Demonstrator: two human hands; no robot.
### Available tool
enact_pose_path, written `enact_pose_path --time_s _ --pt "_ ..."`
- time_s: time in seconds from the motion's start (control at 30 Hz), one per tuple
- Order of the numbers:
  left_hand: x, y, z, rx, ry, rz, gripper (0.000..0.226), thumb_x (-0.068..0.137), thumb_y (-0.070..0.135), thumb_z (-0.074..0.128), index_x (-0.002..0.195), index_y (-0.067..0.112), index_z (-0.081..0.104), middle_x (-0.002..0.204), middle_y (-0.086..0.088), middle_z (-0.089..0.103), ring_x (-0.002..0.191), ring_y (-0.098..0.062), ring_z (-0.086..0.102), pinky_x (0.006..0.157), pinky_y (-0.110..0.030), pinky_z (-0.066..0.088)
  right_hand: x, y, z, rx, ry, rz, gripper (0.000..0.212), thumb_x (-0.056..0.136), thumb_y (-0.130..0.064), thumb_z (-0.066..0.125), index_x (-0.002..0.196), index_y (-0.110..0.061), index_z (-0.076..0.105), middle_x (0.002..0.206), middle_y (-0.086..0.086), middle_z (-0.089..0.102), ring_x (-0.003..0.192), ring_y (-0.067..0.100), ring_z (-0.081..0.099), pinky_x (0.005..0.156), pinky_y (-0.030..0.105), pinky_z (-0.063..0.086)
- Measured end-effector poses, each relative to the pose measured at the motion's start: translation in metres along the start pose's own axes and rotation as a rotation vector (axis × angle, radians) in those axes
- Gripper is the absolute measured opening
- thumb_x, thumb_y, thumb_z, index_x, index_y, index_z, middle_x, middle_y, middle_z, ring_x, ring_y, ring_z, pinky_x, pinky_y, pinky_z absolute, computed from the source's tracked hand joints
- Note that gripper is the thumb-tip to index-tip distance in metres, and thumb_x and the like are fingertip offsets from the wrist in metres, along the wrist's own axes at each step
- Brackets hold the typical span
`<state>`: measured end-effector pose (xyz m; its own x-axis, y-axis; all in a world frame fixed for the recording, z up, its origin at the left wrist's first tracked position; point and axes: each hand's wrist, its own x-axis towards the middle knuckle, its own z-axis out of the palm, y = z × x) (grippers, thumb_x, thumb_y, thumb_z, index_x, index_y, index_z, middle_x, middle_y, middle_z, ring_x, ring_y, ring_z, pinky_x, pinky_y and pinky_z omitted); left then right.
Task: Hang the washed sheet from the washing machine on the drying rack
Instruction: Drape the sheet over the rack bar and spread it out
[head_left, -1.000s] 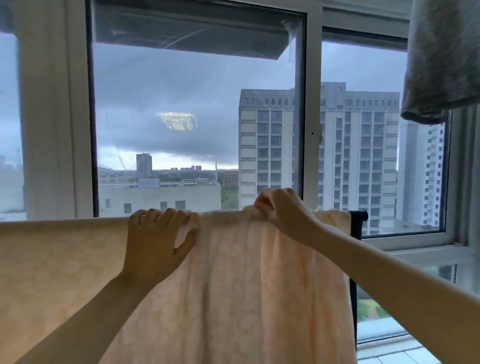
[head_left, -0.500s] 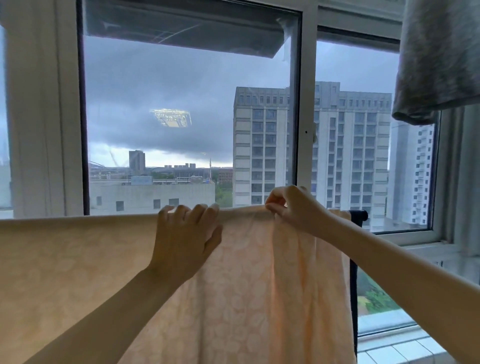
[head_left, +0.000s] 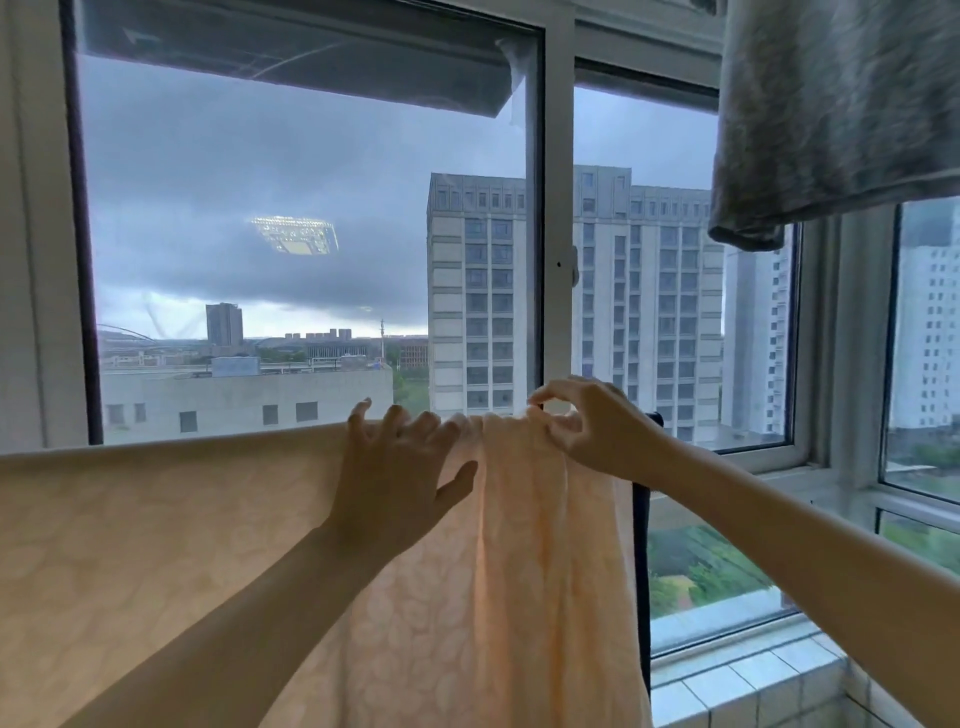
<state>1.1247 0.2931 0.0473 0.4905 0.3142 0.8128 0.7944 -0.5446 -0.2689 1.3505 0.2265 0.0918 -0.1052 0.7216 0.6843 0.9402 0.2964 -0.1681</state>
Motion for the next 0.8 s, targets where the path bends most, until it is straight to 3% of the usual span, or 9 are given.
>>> enact_pose_path --time_s 0.13,0.33,0.4,0.5,0.57,0.7,0.8 --pt "0.003 0.007 0.003 -0.020 0.004 0.002 0.050 0.089 0.059 0.034 0.118 0.027 0.059 0.102 0.004 0.070 0.092 -0.025 0.066 0.097 -0.057 0.037 -0.007 0.011 -0.003 0.003 -0.045 0.019 0.029 0.090 -0.017 0.063 0.120 -0.017 0.062 0.115 -0.003 0.068 0.093 0.000 0.059 0.077 0.008 0.045" --pt "0.009 0.014 0.007 -0.043 0.020 0.004 0.045 0.091 0.058 0.039 0.112 0.025 0.061 0.103 0.005 0.070 0.087 -0.024 0.066 0.093 -0.048 0.041 -0.008 0.009 0.004 0.031 0.085 -0.013 0.022 0.088 -0.018 0.067 0.110 -0.014 0.070 0.103 -0.003 0.072 0.085 -0.006 0.059 0.073 -0.002 0.041" --pt "0.011 0.017 0.008 -0.027 0.030 0.010 0.045 0.091 0.058 0.039 0.112 0.024 0.060 0.102 0.005 0.070 0.084 -0.024 0.067 0.089 -0.047 0.042 -0.008 0.007 0.006 0.026 0.153 -0.026 0.018 0.091 -0.016 0.063 0.106 -0.014 0.072 0.099 -0.002 0.074 0.085 0.000 0.064 0.075 0.004 0.046" --pt "0.010 0.019 0.010 -0.017 0.068 0.029 0.045 0.091 0.058 0.040 0.113 0.024 0.059 0.101 0.004 0.070 0.082 -0.025 0.067 0.085 -0.046 0.043 -0.007 0.006 0.006 -0.002 0.207 -0.019 0.019 0.094 -0.017 0.057 0.091 -0.015 0.076 0.084 0.002 0.074 0.076 0.012 0.068 0.074 0.030 0.056" --pt "0.010 0.020 0.010 -0.013 0.073 0.036 0.045 0.090 0.059 0.040 0.115 0.025 0.058 0.101 0.004 0.070 0.081 -0.025 0.066 0.083 -0.045 0.042 -0.006 0.004 0.004 -0.028 0.210 -0.005 0.020 0.094 -0.015 0.056 0.089 -0.013 0.076 0.083 0.003 0.074 0.073 0.013 0.067 0.073 0.035 0.056" --pt "0.012 0.022 0.008 -0.032 0.084 0.036 0.046 0.089 0.060 0.039 0.115 0.027 0.058 0.101 0.006 0.071 0.079 -0.025 0.067 0.081 -0.043 0.042 -0.002 -0.006 0.003 0.019 0.185 -0.003 0.022 0.090 -0.010 0.059 0.108 -0.016 0.070 0.105 -0.007 0.070 0.070 -0.009 0.058 0.069 0.009 0.049" --pt "0.011 0.021 0.007 -0.040 0.091 0.028 0.046 0.089 0.060 0.040 0.114 0.027 0.059 0.100 0.007 0.071 0.080 -0.023 0.068 0.081 -0.042 0.043 -0.003 -0.014 0.012 0.030 0.050 -0.089 0.026 0.092 -0.020 0.061 0.117 -0.018 0.064 0.110 -0.005 0.067 0.081 -0.004 0.059 0.066 0.003 0.043"
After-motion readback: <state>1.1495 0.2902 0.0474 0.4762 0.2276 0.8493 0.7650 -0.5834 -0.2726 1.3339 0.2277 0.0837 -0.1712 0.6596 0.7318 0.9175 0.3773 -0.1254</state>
